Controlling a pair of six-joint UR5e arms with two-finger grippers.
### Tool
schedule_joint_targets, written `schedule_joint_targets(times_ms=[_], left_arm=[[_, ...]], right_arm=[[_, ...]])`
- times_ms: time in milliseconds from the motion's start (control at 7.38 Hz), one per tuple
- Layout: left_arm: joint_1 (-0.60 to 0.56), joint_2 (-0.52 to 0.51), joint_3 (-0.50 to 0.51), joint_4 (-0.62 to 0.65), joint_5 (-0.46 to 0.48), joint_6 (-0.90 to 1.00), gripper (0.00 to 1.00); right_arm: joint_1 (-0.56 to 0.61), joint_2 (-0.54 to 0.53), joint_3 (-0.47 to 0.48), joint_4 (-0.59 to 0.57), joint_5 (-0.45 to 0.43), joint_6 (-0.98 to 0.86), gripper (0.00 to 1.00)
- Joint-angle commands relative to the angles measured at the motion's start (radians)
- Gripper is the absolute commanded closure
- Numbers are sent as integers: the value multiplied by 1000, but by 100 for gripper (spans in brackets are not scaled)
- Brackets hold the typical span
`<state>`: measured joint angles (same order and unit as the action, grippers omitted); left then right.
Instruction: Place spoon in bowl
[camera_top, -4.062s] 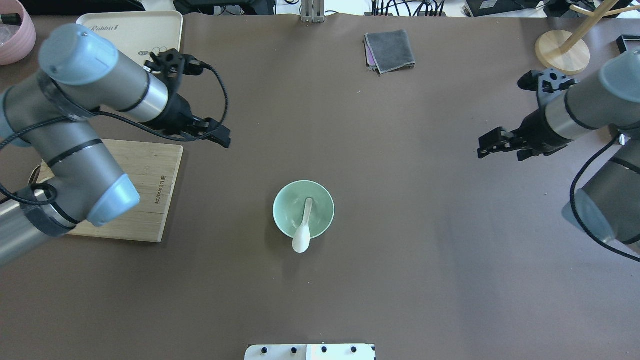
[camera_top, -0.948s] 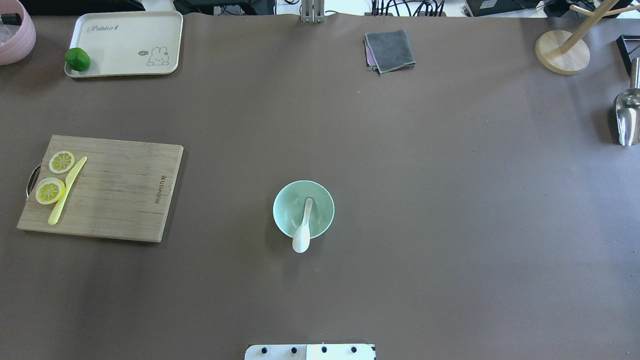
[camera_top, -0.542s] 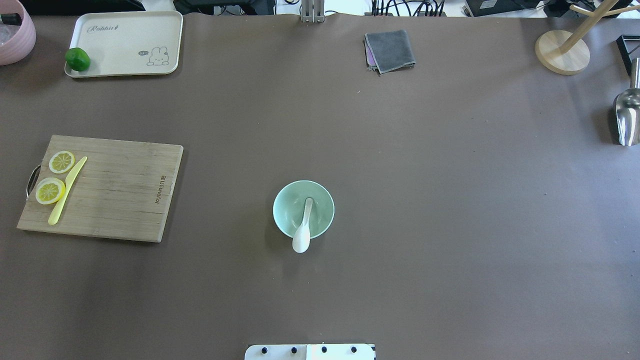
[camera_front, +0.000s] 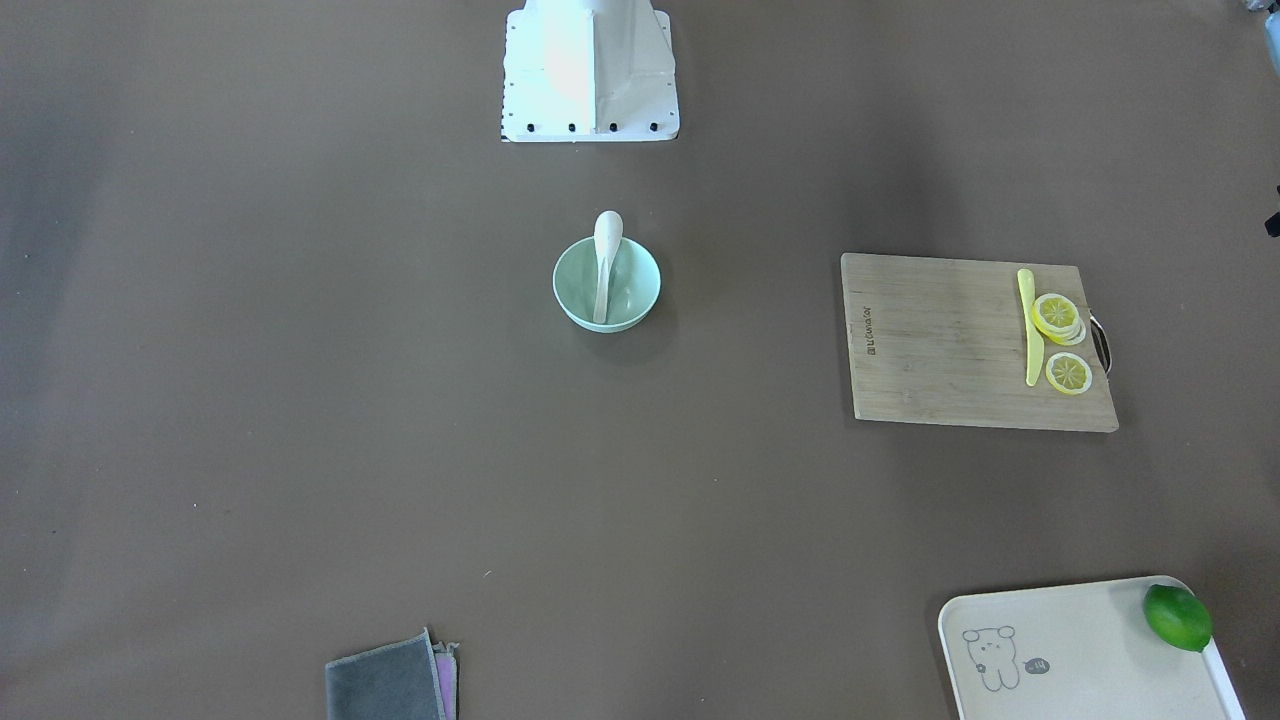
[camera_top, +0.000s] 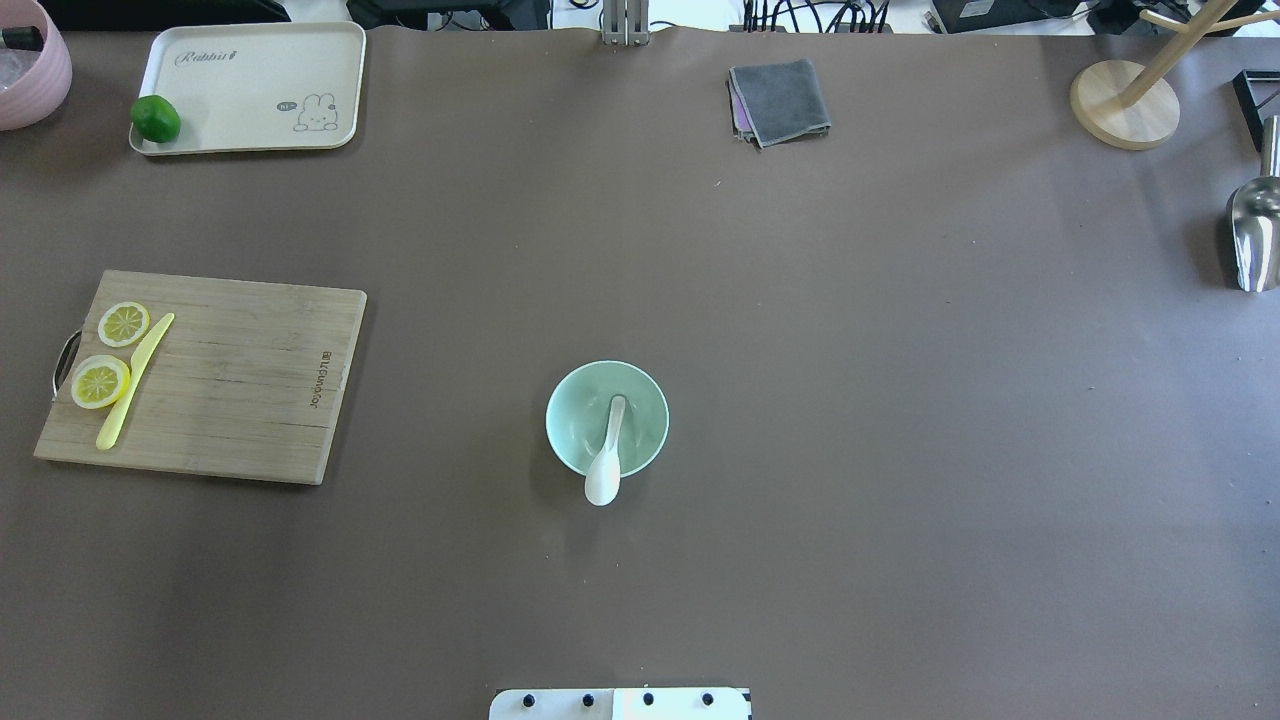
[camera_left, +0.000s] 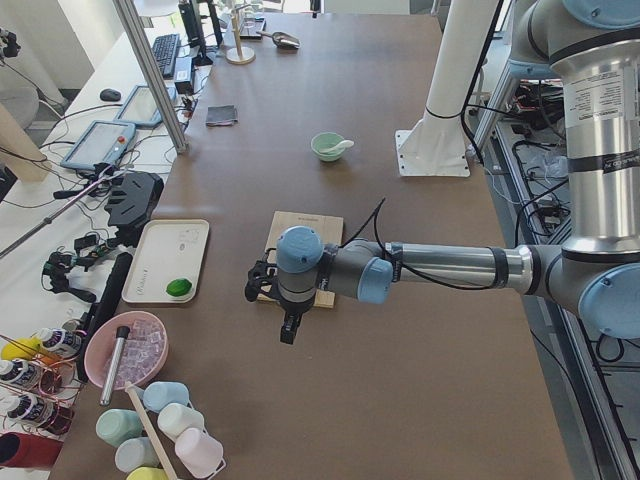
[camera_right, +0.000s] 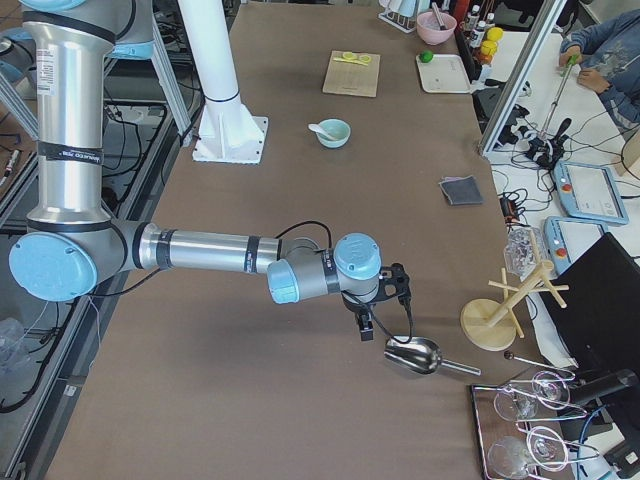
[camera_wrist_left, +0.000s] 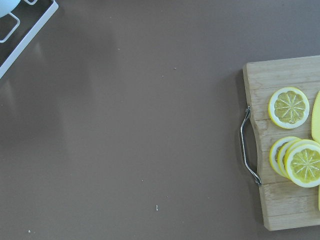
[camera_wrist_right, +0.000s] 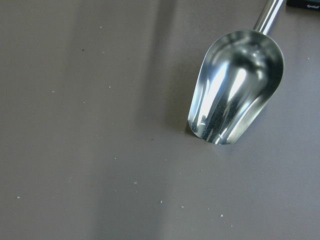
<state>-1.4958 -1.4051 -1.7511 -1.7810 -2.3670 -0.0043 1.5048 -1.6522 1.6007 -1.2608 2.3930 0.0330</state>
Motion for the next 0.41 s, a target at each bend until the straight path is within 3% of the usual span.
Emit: schedule_joint_targets(times_ms=[0,271], left_arm=[[-1,0,-5,0,0,0,2],[-1,0,-4,0,0,0,2]], right_arm=[[0,-1,-1,0,0,-1,0],[0,-6,-1,1,0,-1,0]])
